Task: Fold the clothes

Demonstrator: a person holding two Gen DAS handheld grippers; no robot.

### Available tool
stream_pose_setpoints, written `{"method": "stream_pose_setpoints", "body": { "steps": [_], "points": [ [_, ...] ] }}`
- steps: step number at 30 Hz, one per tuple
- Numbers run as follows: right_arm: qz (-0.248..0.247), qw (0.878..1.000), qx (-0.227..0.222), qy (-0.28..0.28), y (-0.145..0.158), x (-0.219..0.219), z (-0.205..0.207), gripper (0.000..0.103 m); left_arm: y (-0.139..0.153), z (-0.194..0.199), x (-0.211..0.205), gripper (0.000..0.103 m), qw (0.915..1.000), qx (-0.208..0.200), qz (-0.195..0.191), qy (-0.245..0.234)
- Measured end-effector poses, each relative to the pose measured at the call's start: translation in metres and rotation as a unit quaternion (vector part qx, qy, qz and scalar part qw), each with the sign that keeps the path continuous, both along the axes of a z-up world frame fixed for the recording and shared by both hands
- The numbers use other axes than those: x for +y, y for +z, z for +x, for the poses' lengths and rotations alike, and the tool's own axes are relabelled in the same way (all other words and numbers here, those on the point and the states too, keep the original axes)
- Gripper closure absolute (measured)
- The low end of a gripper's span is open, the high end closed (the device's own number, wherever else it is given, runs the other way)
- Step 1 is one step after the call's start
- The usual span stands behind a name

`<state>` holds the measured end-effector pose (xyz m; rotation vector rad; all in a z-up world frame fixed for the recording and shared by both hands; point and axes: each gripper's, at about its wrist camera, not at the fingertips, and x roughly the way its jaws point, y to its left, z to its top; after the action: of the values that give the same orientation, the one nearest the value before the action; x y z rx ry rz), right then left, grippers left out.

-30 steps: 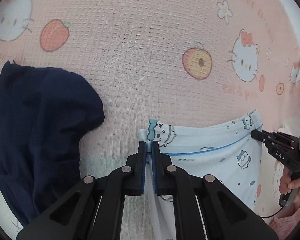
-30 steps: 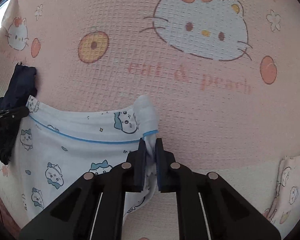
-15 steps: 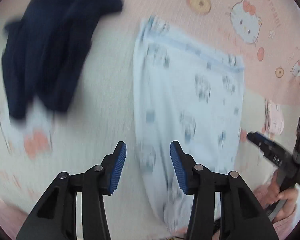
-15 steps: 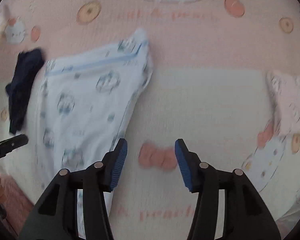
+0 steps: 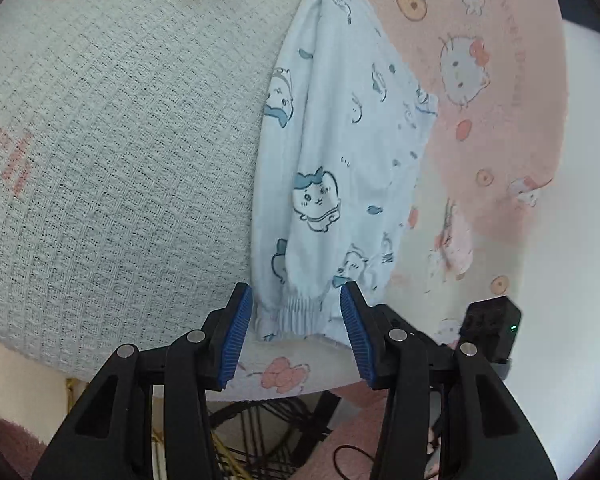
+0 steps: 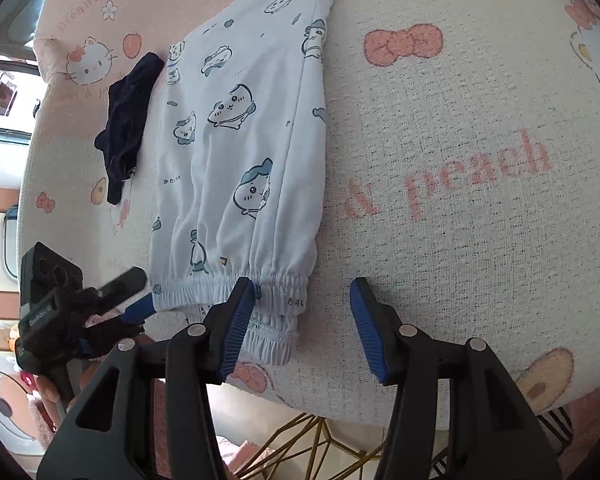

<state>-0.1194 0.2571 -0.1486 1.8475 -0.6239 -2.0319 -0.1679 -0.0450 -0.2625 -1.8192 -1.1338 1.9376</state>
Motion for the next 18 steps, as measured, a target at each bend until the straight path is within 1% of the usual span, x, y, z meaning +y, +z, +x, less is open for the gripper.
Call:
{"method": "stream_pose_setpoints", "body": {
  "steps": [1,2,3,4,6,7,8,9,11,16,17,18],
  "points": [
    [0.0,1.0,0.002,0.0,0.001,0.0,0.001,0.051,-0.002,-0.001,0.005,0.055,0.9999,0.001,-0.004,-0.01],
    [0.0,1.0,0.002,0.004,-0.004,-0.008,-0.009,0.05,-0.004,-0.002,0.009,0.055,0.9998,0.003,-0.012,-0.017],
    [0.0,1.0,0.002,0.007,-0.007,-0.015,-0.017,0.05,-0.005,-0.002,0.013,0.056,0.9994,0.007,-0.023,-0.025],
    [-0.002,1.0,0.004,0.008,-0.008,-0.016,-0.017,0.05,-0.003,-0.002,0.016,0.058,0.9986,0.013,-0.04,-0.031],
    [0.003,1.0,0.016,0.011,-0.007,-0.019,-0.015,0.05,0.0,-0.003,0.022,0.069,0.9959,0.026,-0.075,-0.044],
    [0.01,1.0,0.025,0.012,-0.007,-0.021,-0.014,0.051,0.002,-0.003,0.025,0.072,0.9939,0.033,-0.092,-0.051],
    [0.016,0.999,0.033,0.013,-0.007,-0.024,-0.013,0.059,0.004,-0.003,0.027,0.079,0.9922,0.038,-0.105,-0.056],
    [0.013,0.999,0.032,0.012,-0.004,-0.021,-0.009,0.081,0.004,-0.005,0.028,0.082,0.9917,0.04,-0.109,-0.056],
    [0.009,0.999,0.031,0.01,0.0,-0.017,-0.002,0.088,0.008,0.002,0.025,0.086,0.9906,0.042,-0.114,-0.063],
    [-0.001,1.0,0.024,0.008,0.01,-0.007,0.019,0.092,0.02,0.032,0.01,0.087,0.9869,0.045,-0.126,-0.091],
    [0.005,1.0,0.019,0.012,0.009,-0.006,0.026,0.099,0.022,0.037,0.007,0.088,0.986,0.045,-0.128,-0.097],
    [0.011,1.0,0.014,0.016,0.009,-0.005,0.032,0.099,0.025,0.043,0.004,0.088,0.9851,0.046,-0.13,-0.102]
  ]
}}
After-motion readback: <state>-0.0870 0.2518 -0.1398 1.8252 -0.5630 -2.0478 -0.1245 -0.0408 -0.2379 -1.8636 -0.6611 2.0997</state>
